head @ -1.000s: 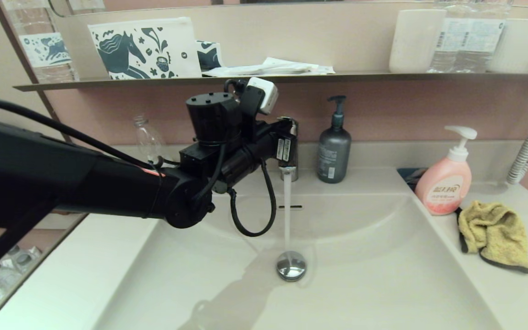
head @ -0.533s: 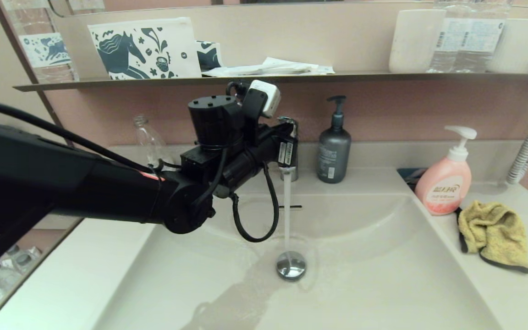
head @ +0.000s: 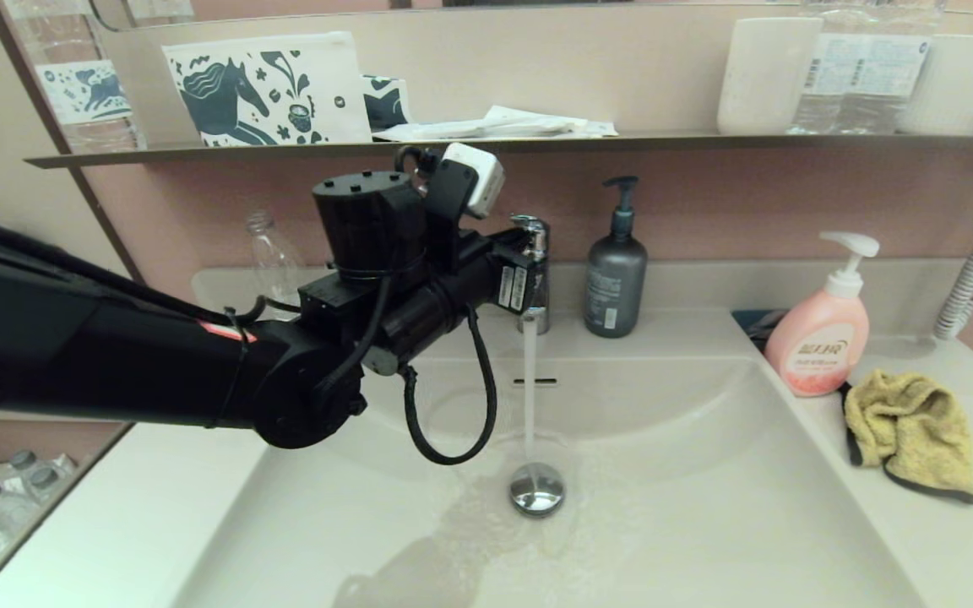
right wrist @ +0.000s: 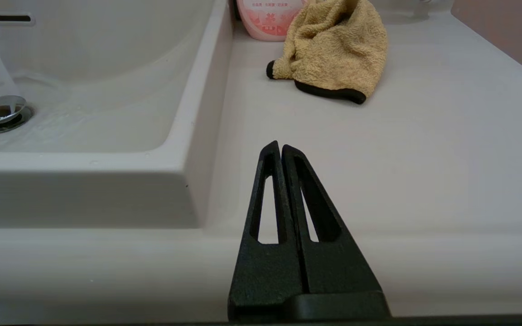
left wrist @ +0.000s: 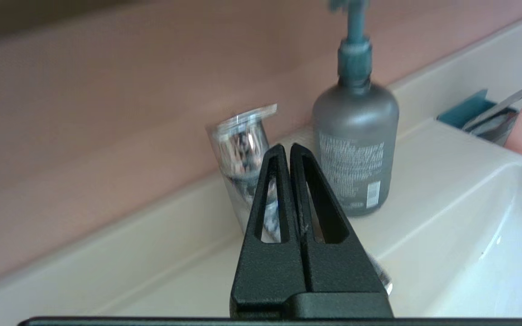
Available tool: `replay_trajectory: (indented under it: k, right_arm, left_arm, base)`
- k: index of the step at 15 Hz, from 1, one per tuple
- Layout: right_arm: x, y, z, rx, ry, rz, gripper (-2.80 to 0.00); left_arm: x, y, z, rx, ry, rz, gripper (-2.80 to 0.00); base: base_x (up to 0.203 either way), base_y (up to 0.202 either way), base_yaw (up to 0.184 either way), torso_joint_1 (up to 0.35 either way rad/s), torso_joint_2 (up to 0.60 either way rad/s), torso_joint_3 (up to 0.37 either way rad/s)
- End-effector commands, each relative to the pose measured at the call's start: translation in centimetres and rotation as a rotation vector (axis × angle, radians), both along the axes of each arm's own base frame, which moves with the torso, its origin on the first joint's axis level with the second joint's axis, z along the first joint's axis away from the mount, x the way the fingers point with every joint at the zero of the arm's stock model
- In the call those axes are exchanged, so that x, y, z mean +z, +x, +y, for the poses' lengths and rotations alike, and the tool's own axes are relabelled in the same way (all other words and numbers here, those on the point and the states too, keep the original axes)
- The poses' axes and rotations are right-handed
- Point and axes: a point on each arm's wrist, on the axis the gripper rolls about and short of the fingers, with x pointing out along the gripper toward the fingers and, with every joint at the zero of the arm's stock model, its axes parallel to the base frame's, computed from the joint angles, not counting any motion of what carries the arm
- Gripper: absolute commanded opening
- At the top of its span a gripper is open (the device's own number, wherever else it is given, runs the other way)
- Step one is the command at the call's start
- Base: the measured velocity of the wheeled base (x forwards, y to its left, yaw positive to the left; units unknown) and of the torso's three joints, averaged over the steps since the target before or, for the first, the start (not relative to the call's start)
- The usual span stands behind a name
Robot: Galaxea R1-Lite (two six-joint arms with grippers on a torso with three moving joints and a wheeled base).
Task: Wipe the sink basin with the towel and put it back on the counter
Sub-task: Turn on the faucet, then turn off the faucet
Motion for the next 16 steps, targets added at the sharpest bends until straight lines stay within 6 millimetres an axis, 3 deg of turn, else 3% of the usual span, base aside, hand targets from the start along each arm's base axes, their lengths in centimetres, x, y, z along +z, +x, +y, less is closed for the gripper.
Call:
replay_trajectory:
  k: [1, 7, 16]
  right_arm:
    - [0.0, 0.0, 0.0, 0.0, -0.001, 0.0, -2.8]
    - [0.0, 0.0, 0.0, 0.0, -0.001, 0.0, -2.8]
    - [0.0, 0.0, 0.0, 0.0, 0.001, -0.001, -2.8]
  left_arm:
    - [0.9, 0.0, 0.0, 0.001, -0.013, -0.026, -2.8]
    - [2.0, 1.3, -1.5, -0.009, -0.002, -0.036, -2.8]
    - [2.0, 3.0, -2.3, -0.002, 0.016, -0.068, -2.8]
  base:
    - [0.0, 0.0, 0.0, 0.0, 0.0, 0.0]
    - [0.0, 0.0, 0.0, 0.0, 0.0, 0.0]
    - [0.0, 0.0, 0.0, 0.0, 0.0, 0.0]
